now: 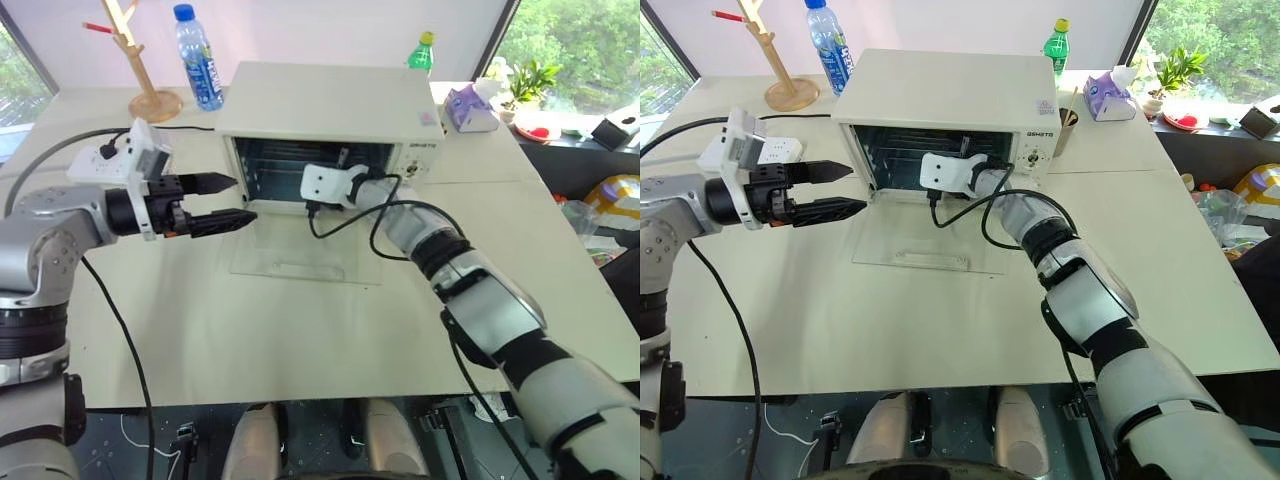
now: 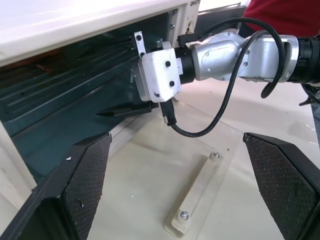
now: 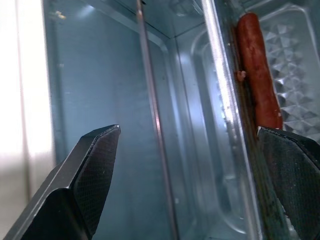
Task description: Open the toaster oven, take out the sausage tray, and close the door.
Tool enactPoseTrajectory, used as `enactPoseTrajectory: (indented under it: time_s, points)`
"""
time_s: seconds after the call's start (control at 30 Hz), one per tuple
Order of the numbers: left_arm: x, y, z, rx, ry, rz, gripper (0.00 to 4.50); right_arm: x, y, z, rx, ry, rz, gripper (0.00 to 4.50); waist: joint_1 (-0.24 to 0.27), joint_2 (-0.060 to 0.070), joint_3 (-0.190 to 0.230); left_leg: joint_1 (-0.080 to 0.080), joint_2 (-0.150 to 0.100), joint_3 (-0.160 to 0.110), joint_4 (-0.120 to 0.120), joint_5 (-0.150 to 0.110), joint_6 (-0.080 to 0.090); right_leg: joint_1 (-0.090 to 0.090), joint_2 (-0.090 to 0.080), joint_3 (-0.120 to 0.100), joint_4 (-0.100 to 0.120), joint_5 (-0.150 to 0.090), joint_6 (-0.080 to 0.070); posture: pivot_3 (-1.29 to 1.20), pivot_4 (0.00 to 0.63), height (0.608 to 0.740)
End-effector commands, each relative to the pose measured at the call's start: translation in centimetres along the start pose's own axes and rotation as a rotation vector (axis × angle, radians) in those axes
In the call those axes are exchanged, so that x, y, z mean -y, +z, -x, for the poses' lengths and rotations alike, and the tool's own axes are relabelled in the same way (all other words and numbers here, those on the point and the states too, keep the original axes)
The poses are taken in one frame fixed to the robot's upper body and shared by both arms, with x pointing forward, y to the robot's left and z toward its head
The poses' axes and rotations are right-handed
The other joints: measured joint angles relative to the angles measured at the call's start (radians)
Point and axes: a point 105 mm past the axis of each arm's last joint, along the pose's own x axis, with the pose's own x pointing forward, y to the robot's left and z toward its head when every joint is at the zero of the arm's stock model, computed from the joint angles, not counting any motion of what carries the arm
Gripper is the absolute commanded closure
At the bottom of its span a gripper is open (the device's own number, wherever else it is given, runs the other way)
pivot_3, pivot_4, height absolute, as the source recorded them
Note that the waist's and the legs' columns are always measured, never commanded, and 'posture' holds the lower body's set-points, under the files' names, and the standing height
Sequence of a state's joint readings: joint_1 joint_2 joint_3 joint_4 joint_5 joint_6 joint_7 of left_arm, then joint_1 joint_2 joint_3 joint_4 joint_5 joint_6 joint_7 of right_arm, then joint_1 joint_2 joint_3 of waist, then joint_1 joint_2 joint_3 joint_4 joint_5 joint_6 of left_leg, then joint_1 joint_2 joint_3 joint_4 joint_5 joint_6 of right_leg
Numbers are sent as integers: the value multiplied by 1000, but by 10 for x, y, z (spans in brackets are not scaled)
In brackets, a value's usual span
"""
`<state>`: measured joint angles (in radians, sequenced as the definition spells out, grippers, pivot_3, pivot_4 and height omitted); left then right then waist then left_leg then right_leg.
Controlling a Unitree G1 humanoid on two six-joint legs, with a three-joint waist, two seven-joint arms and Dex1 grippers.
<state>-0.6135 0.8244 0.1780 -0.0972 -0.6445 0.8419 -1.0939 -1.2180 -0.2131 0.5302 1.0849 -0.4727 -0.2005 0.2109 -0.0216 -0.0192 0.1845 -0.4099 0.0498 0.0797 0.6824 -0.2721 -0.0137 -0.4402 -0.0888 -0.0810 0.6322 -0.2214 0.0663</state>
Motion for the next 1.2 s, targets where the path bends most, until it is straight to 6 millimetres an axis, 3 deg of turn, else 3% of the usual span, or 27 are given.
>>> enactPoseTrajectory:
  time_s: [0.03, 0.07, 0.17, 0.33, 0.53, 0.63, 0.67, 0.87, 1.03, 1.2]
  points:
    - [0, 12, 5, 16, 12, -51, 25, 24, 10, -2, 26, -71, 31, 0, 1, 0, 0, 0, 0, 0, 0, 0, 0, 0, 0, 0, 0, 0, 0, 0, 150, 722]
    - [0, 12, 5, 17, 13, -51, 25, 26, 9, -2, 20, -80, 35, 0, 1, 0, 0, 0, 0, 0, 0, 0, 0, 0, 0, 0, 0, 0, 0, 0, 150, 722]
    - [-1, 12, 5, 21, 18, -47, 0, 29, 8, -2, 12, -90, 40, 830, 0, 0, 0, 0, 0, 0, 0, 0, 0, 0, 0, 0, 0, 0, 0, 0, 150, 722]
    - [-2, 11, 4, 27, 19, -41, 0, 29, 8, -2, 16, -93, 41, 3450, -1, 0, 0, 0, 0, 0, 0, 0, 0, 0, 0, 0, 0, 0, 0, 0, 150, 722]
    - [-4, 11, 1, 29, 13, -35, 0, 26, 4, -2, 9, -88, 38, 3450, 0, 0, 0, 0, 0, 0, 0, 0, 0, 0, 0, 0, 0, 0, 0, 0, 150, 722]
    - [-6, 12, 0, 28, 11, -35, 0, 22, 3, -1, 13, -78, 31, 4356, -1, 0, 0, 0, 0, 0, 0, 0, 0, 0, 0, 0, 0, 0, 0, 0, 150, 722]
    - [-6, 12, -1, 28, 10, -35, 0, 22, 3, -1, 15, -76, 30, 4458, -1, -1, -1, 0, 0, 0, 0, 0, 0, 0, 0, 0, 0, 0, 0, 0, 150, 722]
    - [-7, 13, -4, 26, -6, -37, 0, 14, 3, 0, 32, -65, 19, 4458, 0, -1, 0, 0, 0, 0, 0, 0, 0, 0, 0, 0, 0, 0, 0, 0, 150, 722]
    - [-16, 13, -10, 20, -18, -32, 0, 1, 15, 5, 102, -38, 22, 4458, 2, -1, -1, 0, 0, 0, -1, 0, -1, 0, 0, 0, 0, 0, 0, 0, 150, 722]
    - [-31, 16, -20, 27, -26, -23, 0, -12, 26, 22, 160, -21, 24, 4458, 2, -3, -2, 0, 0, 0, -1, 0, 0, 1, 0, 0, 0, 0, 0, 0, 150, 722]
